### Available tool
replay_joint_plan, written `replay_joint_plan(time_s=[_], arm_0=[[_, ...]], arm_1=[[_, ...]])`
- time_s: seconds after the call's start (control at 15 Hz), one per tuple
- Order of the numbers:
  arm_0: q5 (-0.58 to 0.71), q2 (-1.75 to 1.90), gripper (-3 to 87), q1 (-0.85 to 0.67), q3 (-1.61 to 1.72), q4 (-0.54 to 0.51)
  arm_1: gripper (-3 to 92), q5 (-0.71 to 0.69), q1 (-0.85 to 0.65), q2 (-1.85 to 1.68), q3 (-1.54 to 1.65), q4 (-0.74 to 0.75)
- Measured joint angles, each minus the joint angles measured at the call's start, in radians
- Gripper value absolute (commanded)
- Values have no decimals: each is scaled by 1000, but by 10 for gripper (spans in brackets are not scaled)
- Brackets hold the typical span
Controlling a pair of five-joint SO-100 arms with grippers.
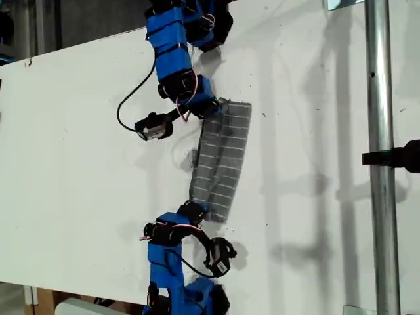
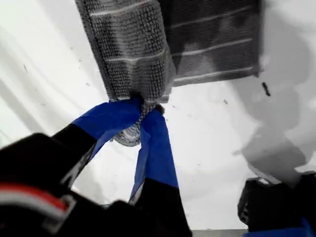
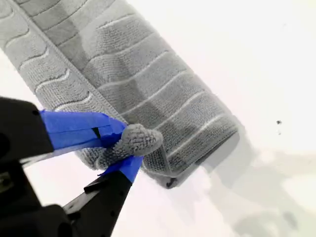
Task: Grasp corners of a towel and fold twice.
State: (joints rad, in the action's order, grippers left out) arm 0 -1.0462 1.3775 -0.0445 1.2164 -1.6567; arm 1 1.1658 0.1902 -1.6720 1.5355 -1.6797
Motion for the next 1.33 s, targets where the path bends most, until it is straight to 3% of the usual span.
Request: replay_joint_plan(time_s=[0.2,0.33,0.53,0.73,1.0,1.07,1.13,1.2,1.33], arm_0=[[167,-41,-29,-225,0,23],[206,-64,-29,-290,-26,23],[181,-74,-29,-262,-32,23],[89,-160,-12,-135,-60,23],[-23,-267,0,-15,-115,18],[-28,-299,27,-15,-115,18],[-29,-331,178,-23,-115,18],[-29,-371,241,-26,-117,18],[-20,-408,281,-61,-110,9]], arm_1=[[-2,-229,-225,-198,140,23],[-2,-293,-272,-284,153,23],[-2,-216,-160,-288,255,98],[-2,-89,-49,-255,449,282],[-2,-51,-38,-219,621,486],[-2,-51,-51,-216,650,522],[58,-51,-74,-215,680,557],[164,-51,-95,-215,690,572],[250,-52,-126,-221,692,552]])
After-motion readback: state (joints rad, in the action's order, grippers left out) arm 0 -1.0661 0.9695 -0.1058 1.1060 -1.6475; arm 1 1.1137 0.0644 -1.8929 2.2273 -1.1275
